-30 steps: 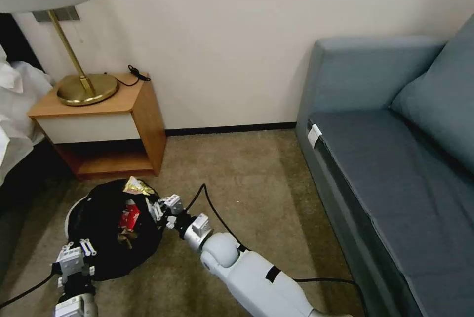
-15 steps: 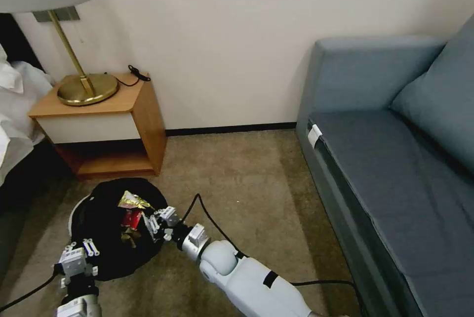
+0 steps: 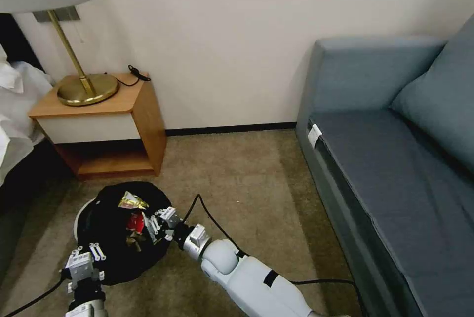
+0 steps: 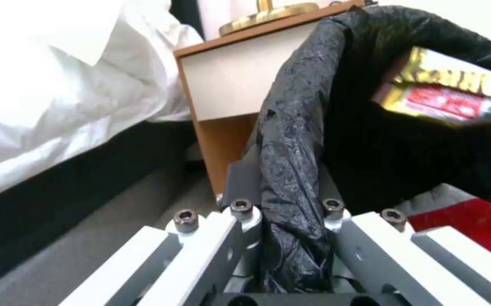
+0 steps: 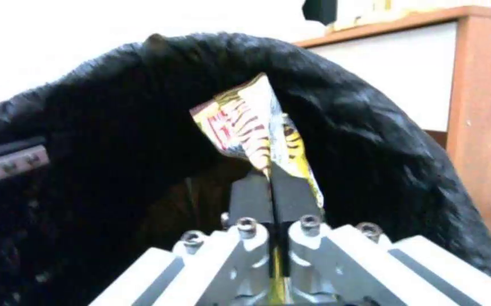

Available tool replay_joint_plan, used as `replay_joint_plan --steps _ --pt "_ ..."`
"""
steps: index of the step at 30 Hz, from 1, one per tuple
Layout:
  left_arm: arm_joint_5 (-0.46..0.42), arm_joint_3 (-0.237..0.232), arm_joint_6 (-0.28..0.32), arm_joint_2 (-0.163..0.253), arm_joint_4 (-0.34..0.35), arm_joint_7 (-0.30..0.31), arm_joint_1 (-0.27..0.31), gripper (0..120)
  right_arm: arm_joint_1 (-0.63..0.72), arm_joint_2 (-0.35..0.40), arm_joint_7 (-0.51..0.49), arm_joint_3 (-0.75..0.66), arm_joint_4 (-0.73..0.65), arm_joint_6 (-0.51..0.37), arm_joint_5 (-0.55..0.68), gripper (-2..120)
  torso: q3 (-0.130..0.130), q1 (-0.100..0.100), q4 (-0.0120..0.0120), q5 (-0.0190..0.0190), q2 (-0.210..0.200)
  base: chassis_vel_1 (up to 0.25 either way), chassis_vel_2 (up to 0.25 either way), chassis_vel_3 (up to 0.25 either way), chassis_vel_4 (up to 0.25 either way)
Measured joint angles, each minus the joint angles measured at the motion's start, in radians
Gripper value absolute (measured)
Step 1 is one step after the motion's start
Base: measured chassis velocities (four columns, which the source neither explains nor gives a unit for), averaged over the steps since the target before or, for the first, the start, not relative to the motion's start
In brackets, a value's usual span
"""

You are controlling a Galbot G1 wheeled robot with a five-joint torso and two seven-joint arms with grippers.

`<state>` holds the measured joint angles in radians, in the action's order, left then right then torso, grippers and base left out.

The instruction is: Pick up the trash bin, then pick up the garbage on the floor and place it into the trash bin.

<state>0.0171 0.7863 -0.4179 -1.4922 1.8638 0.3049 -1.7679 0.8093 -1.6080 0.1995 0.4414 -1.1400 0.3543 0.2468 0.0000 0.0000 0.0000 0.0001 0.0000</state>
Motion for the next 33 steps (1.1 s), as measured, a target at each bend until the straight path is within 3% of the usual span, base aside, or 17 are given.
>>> replay_joint_plan --steps 3,8,12,18,22,26,33 --pt "0.002 -0.001 0.002 -0.002 0.005 0.0 0.001 6 -0.002 -0.003 -0.009 0.012 -0.02 -0.011 -0.001 17 0.0 0.0 0.0 0.0 0.0 0.0 0.0 0.0 0.0" --pt "0.002 -0.001 0.004 -0.001 0.008 -0.001 0.0 6 -0.003 -0.003 -0.009 0.02 -0.028 -0.013 -0.007 30 0.0 0.0 0.0 -0.0001 0.0 0.0 0.0 0.0 0.0" --pt "0.0 0.001 0.005 0.003 0.01 -0.001 0.0 6 -0.006 -0.002 -0.012 0.021 -0.029 -0.013 -0.027 51 0.0 0.0 0.0001 -0.0001 0.0 0.0 0.0 0.0 0.0" --pt "-0.008 0.003 0.006 0.008 0.011 -0.001 0.0 6 -0.006 -0.002 -0.015 0.019 -0.027 -0.01 -0.047 67 0.0 0.0 0.0 0.0 0.0 0.0 0.0 0.0 0.0" --pt "-0.036 0.004 0.01 0.016 0.01 -0.001 0.0 6 -0.005 -0.001 -0.019 0.011 -0.018 -0.004 -0.058 88 0.0 0.0 0.0 -0.0001 0.0 0.0 0.0 0.0 0.0" --pt "-0.076 0.001 0.022 0.021 0.005 -0.001 0.003 6 -0.005 -0.001 -0.02 0.003 -0.018 -0.003 -0.059 98 0.0 0.0 0.0 0.0 0.0 0.0 0.0 0.0 0.0" --pt "-0.139 -0.003 0.04 0.028 -0.013 -0.003 0.013 6 -0.013 -0.001 -0.03 -0.048 -0.061 -0.024 -0.016 100 0.0 0.0 0.0 -0.0001 0.0 0.0 0.0 0.0 0.0"
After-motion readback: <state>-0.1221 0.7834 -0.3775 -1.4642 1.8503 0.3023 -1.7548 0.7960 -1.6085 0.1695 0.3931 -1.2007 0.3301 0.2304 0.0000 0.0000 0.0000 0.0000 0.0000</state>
